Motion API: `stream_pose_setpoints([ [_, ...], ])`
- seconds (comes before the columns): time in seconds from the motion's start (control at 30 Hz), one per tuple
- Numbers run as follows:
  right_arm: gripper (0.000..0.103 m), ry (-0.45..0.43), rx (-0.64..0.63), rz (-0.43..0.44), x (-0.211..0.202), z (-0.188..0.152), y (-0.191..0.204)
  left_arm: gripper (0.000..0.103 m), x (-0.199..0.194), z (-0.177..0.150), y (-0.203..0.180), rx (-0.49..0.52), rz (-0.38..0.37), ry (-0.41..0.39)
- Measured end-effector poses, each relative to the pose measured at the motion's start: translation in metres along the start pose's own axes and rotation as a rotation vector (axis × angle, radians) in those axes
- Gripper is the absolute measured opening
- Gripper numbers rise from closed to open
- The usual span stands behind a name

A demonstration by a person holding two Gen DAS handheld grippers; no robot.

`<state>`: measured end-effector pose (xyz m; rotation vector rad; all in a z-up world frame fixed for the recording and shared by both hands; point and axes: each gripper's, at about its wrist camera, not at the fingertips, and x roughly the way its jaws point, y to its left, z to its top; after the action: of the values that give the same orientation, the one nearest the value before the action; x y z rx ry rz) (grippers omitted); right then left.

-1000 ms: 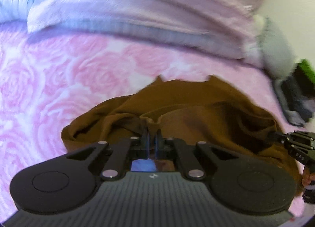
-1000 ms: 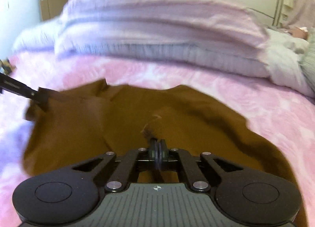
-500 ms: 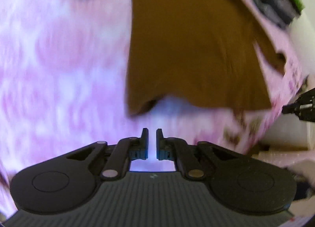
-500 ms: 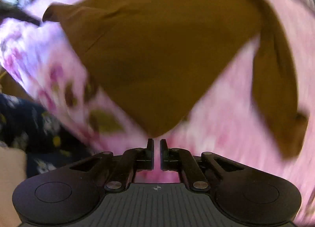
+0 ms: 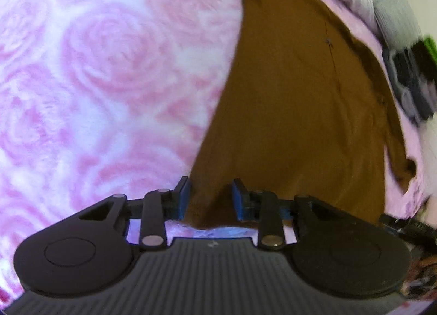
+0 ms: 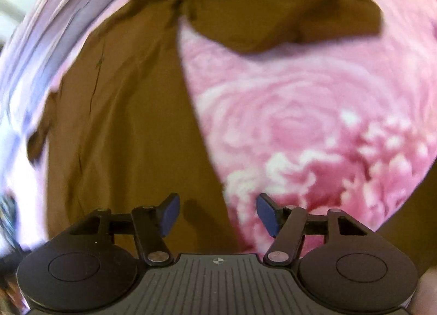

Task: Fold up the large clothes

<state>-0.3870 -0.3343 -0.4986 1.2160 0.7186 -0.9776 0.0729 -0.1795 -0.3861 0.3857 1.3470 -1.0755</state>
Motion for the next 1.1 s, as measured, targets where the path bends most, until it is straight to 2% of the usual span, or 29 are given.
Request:
stream_pose_setpoints([
  [0.03, 0.000, 0.007, -0.048, -0.016, 0.003, -0.002, 0.007, 0.007, 0.001, -0.002, -0.002, 0.035, 0.016, -0.005],
  [0.1, 0.000, 0.031, -0.076, 0.009, 0.004, -0.003, 0.012, 0.003, -0.005, -0.003, 0.000, 0.031, -0.013, -0.019],
  [0.23, 0.000, 0.019, -0.134, 0.079, -0.019, 0.007, 0.010, 0.003, -0.036, -0.011, 0.003, 0.048, -0.073, -0.062],
  [0.3, 0.000, 0.020, -0.161, 0.062, -0.036, 0.010, 0.005, 0.003, -0.051, -0.016, 0.007, 0.027, -0.097, -0.057],
  [0.43, 0.000, 0.080, -0.172, -0.007, -0.046, 0.005, -0.013, 0.004, -0.043, -0.040, -0.002, 0.070, -0.060, 0.057],
  [0.5, 0.000, 0.144, -0.161, -0.042, -0.030, 0.004, -0.014, 0.005, -0.030, -0.046, -0.007, 0.101, 0.025, 0.107],
  [0.53, 0.003, 0.171, -0.145, -0.059, -0.023, 0.003, -0.015, 0.007, -0.029, -0.047, -0.008, 0.115, 0.040, 0.111],
  [0.6, 0.017, 0.210, -0.146, -0.101, -0.013, 0.003, -0.010, 0.015, -0.038, -0.041, -0.001, 0.106, 0.027, 0.092],
  [0.63, 0.030, 0.222, -0.155, -0.123, -0.012, 0.004, -0.008, 0.015, -0.045, -0.037, 0.005, 0.099, 0.028, 0.080],
  [0.67, 0.038, 0.226, -0.158, -0.134, -0.013, 0.005, -0.007, 0.015, -0.052, -0.031, 0.012, 0.097, 0.043, 0.060],
  [0.77, 0.040, 0.194, -0.132, -0.181, -0.022, 0.010, -0.008, 0.016, -0.070, 0.007, 0.036, 0.070, 0.135, -0.036],
  [0.9, 0.040, 0.114, -0.052, -0.247, -0.023, 0.036, -0.014, 0.017, -0.066, 0.086, 0.056, 0.057, 0.181, -0.195],
  [1.0, 0.040, 0.074, -0.016, -0.233, -0.018, 0.058, -0.009, 0.019, -0.049, 0.159, 0.055, 0.115, 0.166, -0.289],
  [1.1, 0.040, 0.059, -0.052, -0.235, -0.014, 0.070, 0.006, 0.021, -0.018, 0.223, 0.044, 0.231, 0.177, -0.319],
])
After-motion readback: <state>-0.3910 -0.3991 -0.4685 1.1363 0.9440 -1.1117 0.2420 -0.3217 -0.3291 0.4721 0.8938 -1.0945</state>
